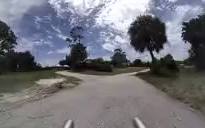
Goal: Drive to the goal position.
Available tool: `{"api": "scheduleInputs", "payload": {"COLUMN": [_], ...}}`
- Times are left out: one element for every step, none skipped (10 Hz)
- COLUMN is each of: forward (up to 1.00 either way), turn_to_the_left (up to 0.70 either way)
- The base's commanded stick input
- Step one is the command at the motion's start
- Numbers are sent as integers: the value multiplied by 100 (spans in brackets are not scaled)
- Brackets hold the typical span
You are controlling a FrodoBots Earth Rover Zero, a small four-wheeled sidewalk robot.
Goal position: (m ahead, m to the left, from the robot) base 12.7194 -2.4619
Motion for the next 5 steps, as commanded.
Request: {"api": "scheduleInputs", "payload": {"forward": [85,85,85,85,85], "turn_to_the_left": [0,0,0,0,0]}}
